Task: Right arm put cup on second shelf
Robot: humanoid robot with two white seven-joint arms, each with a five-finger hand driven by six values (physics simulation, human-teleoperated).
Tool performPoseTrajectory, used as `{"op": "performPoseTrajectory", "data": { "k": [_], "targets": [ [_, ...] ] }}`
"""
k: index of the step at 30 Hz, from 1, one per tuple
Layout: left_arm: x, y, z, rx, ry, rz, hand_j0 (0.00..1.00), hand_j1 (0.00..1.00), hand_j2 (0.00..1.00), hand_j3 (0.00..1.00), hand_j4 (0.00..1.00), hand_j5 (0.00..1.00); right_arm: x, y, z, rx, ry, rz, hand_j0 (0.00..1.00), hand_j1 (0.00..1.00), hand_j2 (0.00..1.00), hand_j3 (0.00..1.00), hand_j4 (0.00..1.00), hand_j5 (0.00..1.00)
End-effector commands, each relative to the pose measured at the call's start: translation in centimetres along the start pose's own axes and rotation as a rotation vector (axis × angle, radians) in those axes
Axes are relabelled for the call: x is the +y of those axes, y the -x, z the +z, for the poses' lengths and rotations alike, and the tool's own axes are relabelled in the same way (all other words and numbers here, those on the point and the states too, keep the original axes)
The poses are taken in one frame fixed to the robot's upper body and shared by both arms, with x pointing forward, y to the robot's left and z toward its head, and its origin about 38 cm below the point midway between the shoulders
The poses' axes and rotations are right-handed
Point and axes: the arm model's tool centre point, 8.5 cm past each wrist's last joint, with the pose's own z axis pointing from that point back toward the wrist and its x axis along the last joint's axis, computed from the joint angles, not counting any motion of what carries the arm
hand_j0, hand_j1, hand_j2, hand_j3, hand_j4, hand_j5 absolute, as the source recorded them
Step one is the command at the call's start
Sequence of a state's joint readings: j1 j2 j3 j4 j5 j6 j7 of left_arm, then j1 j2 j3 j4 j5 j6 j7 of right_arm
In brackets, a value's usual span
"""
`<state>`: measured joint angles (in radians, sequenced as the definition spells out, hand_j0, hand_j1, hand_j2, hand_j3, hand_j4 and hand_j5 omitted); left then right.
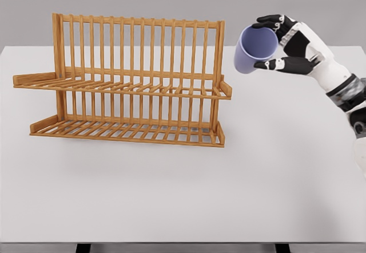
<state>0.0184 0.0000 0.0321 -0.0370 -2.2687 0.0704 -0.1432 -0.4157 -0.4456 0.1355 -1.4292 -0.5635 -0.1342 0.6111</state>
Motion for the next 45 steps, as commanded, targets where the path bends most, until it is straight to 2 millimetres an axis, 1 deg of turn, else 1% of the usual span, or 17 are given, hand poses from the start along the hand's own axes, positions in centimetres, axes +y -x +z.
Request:
{"op": "performPoseTrajectory", "data": {
  "k": [1,4,8,15,19,22,25,27,29,36,39,41,43,45],
  "targets": [
    [0.0,0.0,0.0,0.000,0.001,0.000,1.00,1.00,1.00,1.00,1.00,1.00,0.4,-0.4,-0.4,-0.014,-0.010,-0.009,0.70,0.70,0.70,0.70,0.70,0.70],
    [0.0,0.0,0.0,0.000,0.001,-0.002,1.00,1.00,1.00,1.00,1.00,1.00,1.0,-0.8,-1.1,-0.021,-0.023,-0.022,0.70,0.70,0.70,0.70,0.70,0.70],
    [0.0,0.0,0.0,0.000,0.001,-0.002,1.00,1.00,1.00,1.00,1.00,1.00,1.1,-1.1,-1.3,-0.031,-0.027,-0.021,0.70,0.70,0.70,0.70,0.70,0.70],
    [0.0,0.0,0.0,0.000,0.000,0.000,1.00,1.00,1.00,1.00,1.00,1.00,2.5,-2.0,-2.2,-0.052,-0.061,-0.029,0.70,0.70,0.70,0.70,0.70,0.70],
    [0.0,0.0,0.0,0.000,0.001,-0.002,1.00,1.00,1.00,1.00,1.00,1.00,2.9,-1.9,-2.6,-0.055,-0.067,-0.044,0.70,0.70,0.70,0.70,0.70,0.70],
    [0.0,0.0,0.0,0.000,0.001,0.000,1.00,1.00,1.00,1.00,1.00,1.00,3.9,-1.5,-3.2,-0.058,-0.085,-0.060,0.70,0.70,0.70,0.70,0.70,0.70],
    [0.0,0.0,0.0,0.000,0.001,-0.002,1.00,1.00,1.00,1.00,1.00,1.00,4.1,-1.6,-3.3,-0.065,-0.090,-0.061,0.70,0.70,0.70,0.70,0.70,0.70],
    [0.0,0.0,0.0,0.000,-0.001,-0.002,1.00,1.00,1.00,1.00,1.00,1.00,4.8,-1.7,-3.7,-0.071,-0.107,-0.065,0.70,0.70,0.70,0.70,0.70,0.70],
    [0.0,0.0,0.0,0.000,0.000,0.000,1.00,1.00,1.00,1.00,1.00,1.00,5.3,-2.5,-3.9,-0.090,-0.122,-0.056,0.70,0.70,0.70,0.70,0.70,0.70],
    [0.0,0.0,0.0,0.000,0.000,0.000,1.00,1.00,1.00,1.00,1.00,1.00,5.7,-2.9,-3.9,-0.103,-0.135,-0.050,0.70,0.70,0.70,0.70,0.70,0.70],
    [0.0,0.0,0.0,0.000,0.000,0.000,1.00,1.00,1.00,1.00,1.00,1.00,6.4,-3.0,-4.2,-0.106,-0.156,-0.049,0.70,0.70,0.70,0.70,0.70,0.70],
    [0.0,0.0,0.0,0.000,0.001,0.000,1.00,1.00,1.00,1.00,1.00,1.00,6.6,-2.9,-4.1,-0.103,-0.158,-0.052,0.70,0.70,0.70,0.70,0.70,0.70],
    [0.0,0.0,0.0,0.000,0.000,0.000,1.00,1.00,1.00,1.00,1.00,1.00,7.4,-2.5,-4.3,-0.093,-0.180,-0.057,0.70,0.70,0.70,0.70,0.70,0.70],
    [0.0,0.0,0.0,0.000,0.001,0.000,1.00,1.00,1.00,1.00,1.00,1.00,7.7,-2.1,-4.1,-0.087,-0.185,-0.062,0.70,0.70,0.70,0.70,0.70,0.70]
  ]
}}
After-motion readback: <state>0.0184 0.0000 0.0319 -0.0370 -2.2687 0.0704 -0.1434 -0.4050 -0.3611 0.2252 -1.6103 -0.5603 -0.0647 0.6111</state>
